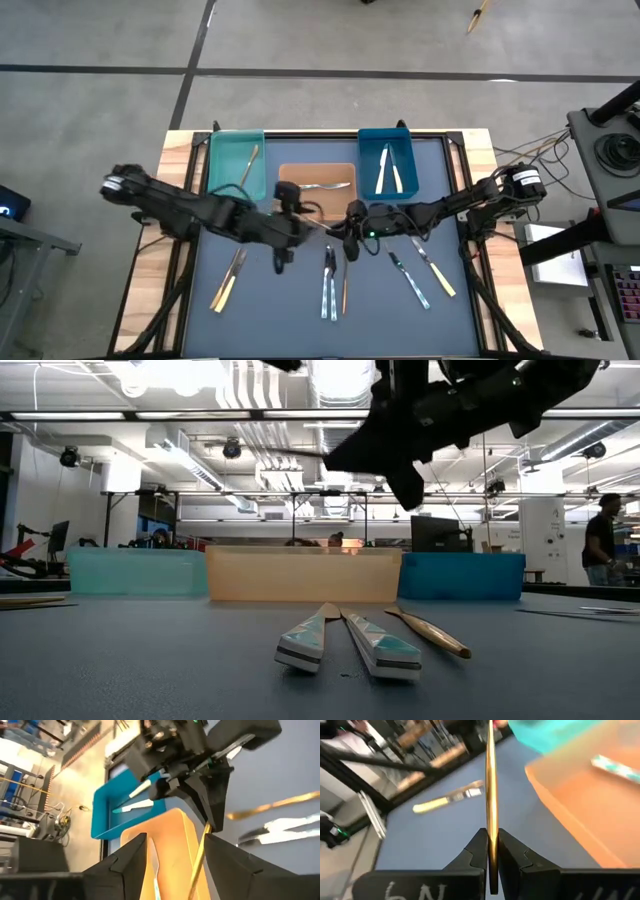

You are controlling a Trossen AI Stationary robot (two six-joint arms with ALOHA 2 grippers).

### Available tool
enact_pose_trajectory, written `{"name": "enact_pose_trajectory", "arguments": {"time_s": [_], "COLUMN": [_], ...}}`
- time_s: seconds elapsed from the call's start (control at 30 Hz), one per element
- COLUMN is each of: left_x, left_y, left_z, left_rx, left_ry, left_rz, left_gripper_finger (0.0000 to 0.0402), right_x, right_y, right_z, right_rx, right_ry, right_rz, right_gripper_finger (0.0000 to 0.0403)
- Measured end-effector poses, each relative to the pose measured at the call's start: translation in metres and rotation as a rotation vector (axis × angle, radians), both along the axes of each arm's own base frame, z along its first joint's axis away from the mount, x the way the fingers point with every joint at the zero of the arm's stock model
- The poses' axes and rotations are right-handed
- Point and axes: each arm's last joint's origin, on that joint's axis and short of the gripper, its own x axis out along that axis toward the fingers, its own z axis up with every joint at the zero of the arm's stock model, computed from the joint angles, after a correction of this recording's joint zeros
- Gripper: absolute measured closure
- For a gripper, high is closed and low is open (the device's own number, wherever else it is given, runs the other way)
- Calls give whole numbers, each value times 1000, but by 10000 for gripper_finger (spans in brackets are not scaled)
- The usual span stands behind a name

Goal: Sort silverware by color (type)
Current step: Put the gold knife into the green bin

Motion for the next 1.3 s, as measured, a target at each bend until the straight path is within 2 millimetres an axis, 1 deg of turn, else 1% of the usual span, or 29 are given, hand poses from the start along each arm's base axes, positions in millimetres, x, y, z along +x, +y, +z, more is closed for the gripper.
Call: {"name": "enact_pose_trajectory", "arguments": {"time_s": [0.17,0.37,0.5,0.63,0.83,1.07,1.23,1.3], "left_x": [-34,-70,-87,-99,-107,-104,-94,-87], "left_y": [10,21,27,30,32,31,28,26], "left_z": [5,9,12,3,-21,-52,-60,-60], "left_rx": [-88,-205,-288,-350,-418,-482,-511,-517], "left_ry": [-189,-458,-637,-773,-923,-1079,-1132,-1140], "left_rz": [-1,8,6,-22,-25,-32,-99,-108], "left_gripper_finger": [231,232,232,232,232,232,232,232], "right_x": [-2,-11,-17,-19,-22,-19,-14,-12], "right_y": [0,-4,-6,-5,-4,2,6,8], "right_z": [4,0,4,13,24,36,48,51], "right_rx": [-32,-66,-111,-190,-293,-411,-465,-483], "right_ry": [-133,-228,-344,-435,-539,-585,-624,-635], "right_rz": [5,-88,-127,-145,-156,-145,-111,-98], "right_gripper_finger": [390,390,390,390,390,390,390,390]}}
